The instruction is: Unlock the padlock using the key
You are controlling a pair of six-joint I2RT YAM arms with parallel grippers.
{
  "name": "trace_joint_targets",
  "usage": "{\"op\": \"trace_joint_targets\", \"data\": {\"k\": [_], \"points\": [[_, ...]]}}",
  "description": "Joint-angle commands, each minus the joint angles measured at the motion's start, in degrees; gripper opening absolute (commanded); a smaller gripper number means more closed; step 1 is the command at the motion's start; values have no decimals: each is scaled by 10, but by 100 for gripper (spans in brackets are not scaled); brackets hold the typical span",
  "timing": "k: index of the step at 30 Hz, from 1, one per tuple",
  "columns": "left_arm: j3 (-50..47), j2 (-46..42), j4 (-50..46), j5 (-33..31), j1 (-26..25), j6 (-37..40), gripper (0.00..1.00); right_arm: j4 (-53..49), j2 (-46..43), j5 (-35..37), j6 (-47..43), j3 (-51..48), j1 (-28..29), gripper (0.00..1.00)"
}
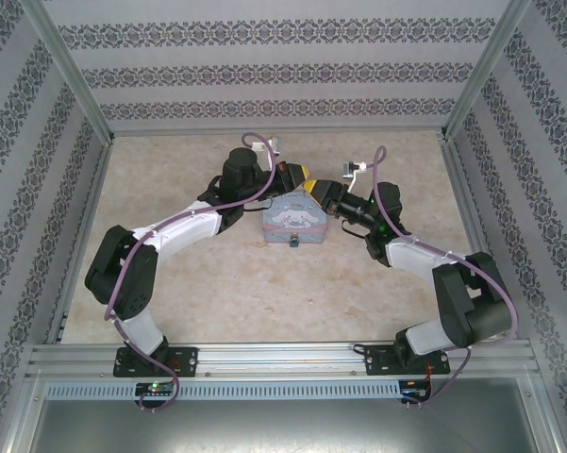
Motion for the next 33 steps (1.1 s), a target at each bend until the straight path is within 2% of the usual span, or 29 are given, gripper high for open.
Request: {"op": "trace_joint_targets", "data": {"k": [1, 13, 17, 20, 22, 23, 24, 26, 30, 33], "points": [[-7, 8, 36, 8, 6, -10, 0, 32, 7, 4, 3, 17, 6, 28], [-13, 11, 45, 8, 6, -19, 0, 41, 24, 7, 11, 26, 10, 12], [-15, 13, 47, 9, 6, -22, 0, 46, 29, 8, 13, 27, 11, 1], [-15, 13, 41, 7, 6, -29, 0, 41, 28, 8, 11, 26, 10, 0], [-14, 9, 24, -4, 7, -37, 12, 22, 24, 13, 0, 24, 9, 0], [-14, 6, 12, -13, 10, -45, 22, 8, 20, 16, -9, 23, 9, 0], [-12, 2, -1, -18, 12, -57, 39, -7, 15, 19, -18, 22, 7, 0], [-13, -6, -28, -31, 22, -82, 56, -36, 5, 28, -40, 18, 5, 0], [-9, -25, -85, -33, 40, -129, 67, -122, -19, 53, -100, 19, 5, 0], [11, -30, -147, -20, 46, -150, 68, -203, -38, 82, -161, 28, 10, 0]]}}
